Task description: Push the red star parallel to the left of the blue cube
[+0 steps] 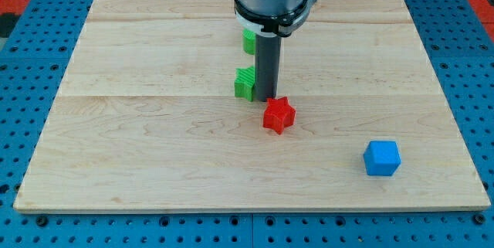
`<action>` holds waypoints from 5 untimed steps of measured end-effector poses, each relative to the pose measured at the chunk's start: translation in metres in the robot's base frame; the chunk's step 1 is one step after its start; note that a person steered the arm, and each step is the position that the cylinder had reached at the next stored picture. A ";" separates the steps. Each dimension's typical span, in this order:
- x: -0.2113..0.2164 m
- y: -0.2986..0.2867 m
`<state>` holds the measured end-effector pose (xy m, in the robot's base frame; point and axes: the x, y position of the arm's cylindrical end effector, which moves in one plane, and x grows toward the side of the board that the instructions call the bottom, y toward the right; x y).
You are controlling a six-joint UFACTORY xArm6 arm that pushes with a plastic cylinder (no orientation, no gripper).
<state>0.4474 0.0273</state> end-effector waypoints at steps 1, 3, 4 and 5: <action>0.027 0.016; 0.053 0.019; 0.061 0.019; 0.073 0.019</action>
